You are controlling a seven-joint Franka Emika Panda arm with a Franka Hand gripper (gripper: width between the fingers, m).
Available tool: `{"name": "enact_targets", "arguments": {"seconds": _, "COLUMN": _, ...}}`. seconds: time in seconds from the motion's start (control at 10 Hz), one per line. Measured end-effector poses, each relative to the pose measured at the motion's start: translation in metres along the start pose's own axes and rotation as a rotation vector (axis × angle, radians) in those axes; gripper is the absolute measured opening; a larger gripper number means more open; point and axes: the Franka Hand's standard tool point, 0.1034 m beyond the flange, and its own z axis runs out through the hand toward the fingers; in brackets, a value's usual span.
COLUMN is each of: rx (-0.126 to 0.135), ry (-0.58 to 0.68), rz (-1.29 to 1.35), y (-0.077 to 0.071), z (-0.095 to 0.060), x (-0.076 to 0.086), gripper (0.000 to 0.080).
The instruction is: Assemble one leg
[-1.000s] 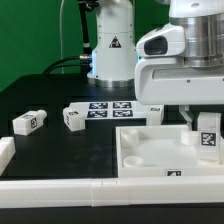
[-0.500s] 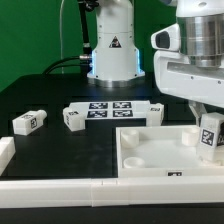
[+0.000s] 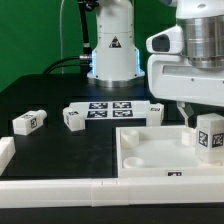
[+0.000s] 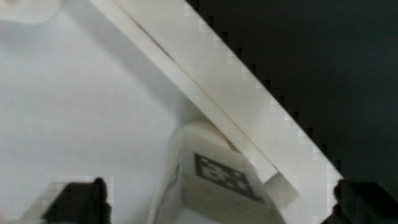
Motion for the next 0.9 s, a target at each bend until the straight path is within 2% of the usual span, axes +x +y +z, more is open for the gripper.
{"name": "enact_targets", "arguments": {"seconds": 0.2, "rx": -0.002, "ry": 0.0, "rz": -0.314, "y": 0.0008, "z": 0.0001, "x": 0.0009, "gripper": 0.0648}}
{"name": "enact_targets", "arguments": {"seconds": 0.4, "rx": -0.026, "ry": 0.028, "rz": -0.635, "y": -0.0035, "z": -0.0014, "x": 0.0017, "gripper": 0.0649}}
{"name": "enact_targets", "arguments": {"seconds": 0.5, "rx": -0.035, "ry": 0.06, "rz": -0.75, "y": -0.0074, "z": -0.0032, "x": 0.0039, "gripper": 0.0649}}
{"name": "enact_targets", "arguments": {"seconds": 0.8, "rx": -0.053, "ry": 0.079, "rz": -0.99, "y": -0.0022, "z": -0.002, "x": 0.0097, "gripper": 0.0649}}
{"name": "enact_targets", "arguments": {"seconds": 0.9, "rx": -0.051, "ry": 0.079, "rz": -0.978, "y": -0.0026, "z": -0.0019, "x": 0.0092, "gripper": 0.052}}
